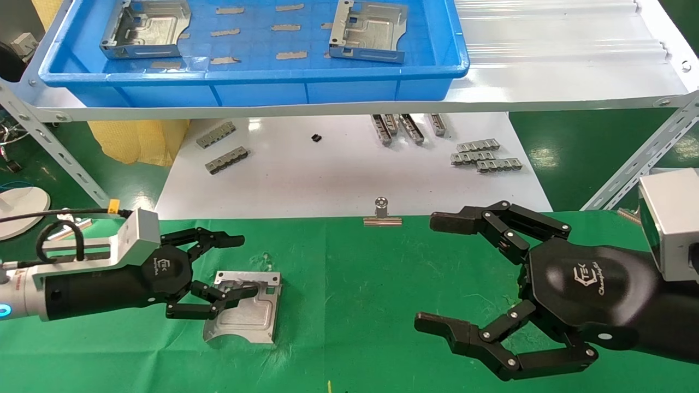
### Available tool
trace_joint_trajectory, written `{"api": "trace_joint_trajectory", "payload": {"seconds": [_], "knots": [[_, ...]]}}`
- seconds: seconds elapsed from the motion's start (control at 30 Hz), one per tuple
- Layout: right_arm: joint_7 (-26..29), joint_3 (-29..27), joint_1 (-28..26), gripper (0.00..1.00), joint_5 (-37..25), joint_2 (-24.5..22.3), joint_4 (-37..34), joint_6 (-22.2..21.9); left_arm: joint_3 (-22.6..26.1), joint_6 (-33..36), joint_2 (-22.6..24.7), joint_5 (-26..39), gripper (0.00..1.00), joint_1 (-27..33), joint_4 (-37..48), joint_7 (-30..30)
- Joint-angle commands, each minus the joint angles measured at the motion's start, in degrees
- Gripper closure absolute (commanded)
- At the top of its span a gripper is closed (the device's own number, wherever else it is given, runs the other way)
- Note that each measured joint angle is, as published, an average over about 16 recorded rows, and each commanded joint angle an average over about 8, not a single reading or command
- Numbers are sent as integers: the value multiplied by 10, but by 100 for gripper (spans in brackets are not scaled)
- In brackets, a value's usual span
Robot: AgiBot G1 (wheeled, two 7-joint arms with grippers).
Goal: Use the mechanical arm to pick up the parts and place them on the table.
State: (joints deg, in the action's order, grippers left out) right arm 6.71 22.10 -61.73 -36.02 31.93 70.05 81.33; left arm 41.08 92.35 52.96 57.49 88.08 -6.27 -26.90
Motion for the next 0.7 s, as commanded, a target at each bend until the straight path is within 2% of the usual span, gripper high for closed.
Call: {"api": "trace_joint_trajectory", "payload": {"seconds": [0.03, 0.23, 0.7], "knots": [[0, 0, 0, 0, 0, 0, 0, 0, -1, 0, -1, -3, 0, -3, -2, 0], [0, 0, 0, 0, 0, 0, 0, 0, -5, -3, -3, -1, 0, -4, -17, 7], [0, 0, 0, 0, 0, 0, 0, 0, -62, -17, -44, -38, 0, -65, -169, 93]]}}
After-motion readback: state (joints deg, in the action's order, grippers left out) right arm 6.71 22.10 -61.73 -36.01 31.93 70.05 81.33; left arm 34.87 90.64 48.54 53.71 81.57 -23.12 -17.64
